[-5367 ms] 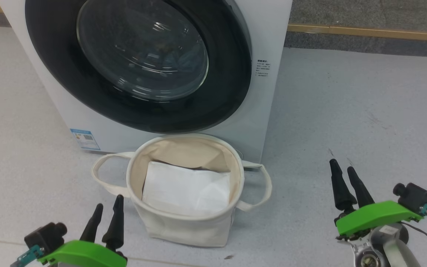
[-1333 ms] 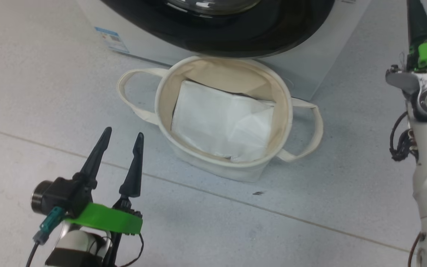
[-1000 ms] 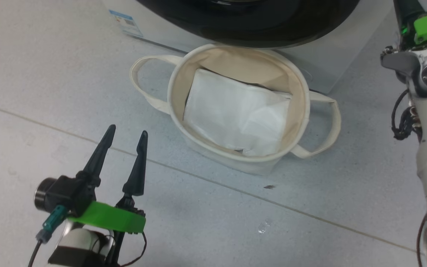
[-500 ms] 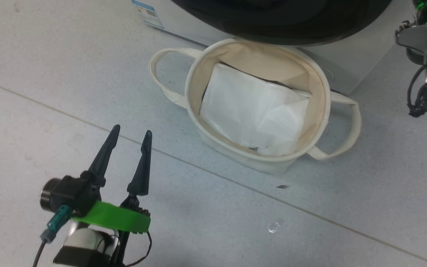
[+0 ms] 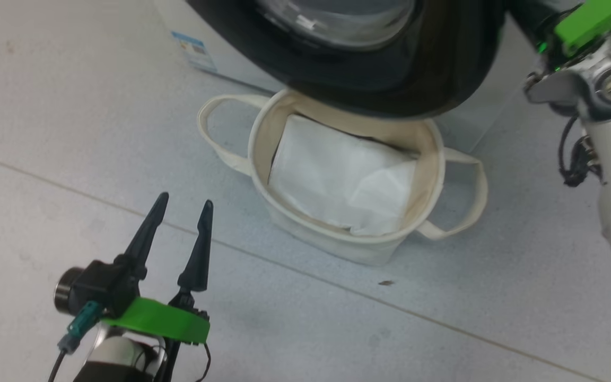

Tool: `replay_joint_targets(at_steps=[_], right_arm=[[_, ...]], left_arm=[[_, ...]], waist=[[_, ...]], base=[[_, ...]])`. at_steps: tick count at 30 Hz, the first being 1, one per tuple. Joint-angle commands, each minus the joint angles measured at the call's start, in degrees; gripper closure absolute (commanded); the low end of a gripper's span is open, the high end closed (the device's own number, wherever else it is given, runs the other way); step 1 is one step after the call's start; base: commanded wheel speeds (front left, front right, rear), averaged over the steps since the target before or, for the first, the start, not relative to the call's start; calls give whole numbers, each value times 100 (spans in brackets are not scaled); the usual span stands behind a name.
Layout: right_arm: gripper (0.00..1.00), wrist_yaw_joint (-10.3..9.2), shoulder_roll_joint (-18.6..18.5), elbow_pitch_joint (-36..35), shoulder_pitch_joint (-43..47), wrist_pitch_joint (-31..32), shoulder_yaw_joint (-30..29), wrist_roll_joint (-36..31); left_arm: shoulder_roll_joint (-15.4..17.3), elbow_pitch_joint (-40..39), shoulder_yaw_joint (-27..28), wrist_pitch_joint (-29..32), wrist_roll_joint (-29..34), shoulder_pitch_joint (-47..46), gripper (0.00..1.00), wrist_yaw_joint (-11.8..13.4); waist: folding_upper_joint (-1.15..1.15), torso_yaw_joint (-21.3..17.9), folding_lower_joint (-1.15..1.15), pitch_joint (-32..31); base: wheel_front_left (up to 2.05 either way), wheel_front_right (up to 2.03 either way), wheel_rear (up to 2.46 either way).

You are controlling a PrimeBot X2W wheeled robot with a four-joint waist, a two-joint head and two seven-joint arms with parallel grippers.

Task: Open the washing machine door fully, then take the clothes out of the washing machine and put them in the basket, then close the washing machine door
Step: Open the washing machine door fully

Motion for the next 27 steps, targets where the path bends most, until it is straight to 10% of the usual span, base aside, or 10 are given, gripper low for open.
replay_joint_targets(at_steps=[1, 19, 27], right_arm=[[100, 43, 212, -202, 51, 142, 147, -50], [100, 43, 1117, -640, 1753, 715, 1192, 327], [100, 43, 1147, -829, 2207, 34, 2404, 1919]], left_arm=[[189, -121, 212, -68, 6, 14, 0, -10], [217, 311, 185, 13, -278, 741, 0, 55], [239, 452, 20, 227, -317, 879, 0, 2]], waist=[[0, -114, 0, -164], [0, 72, 0, -1626], [0, 526, 0, -2178]], base=[[0, 0, 0], [0, 0, 0], [0, 0, 0]])
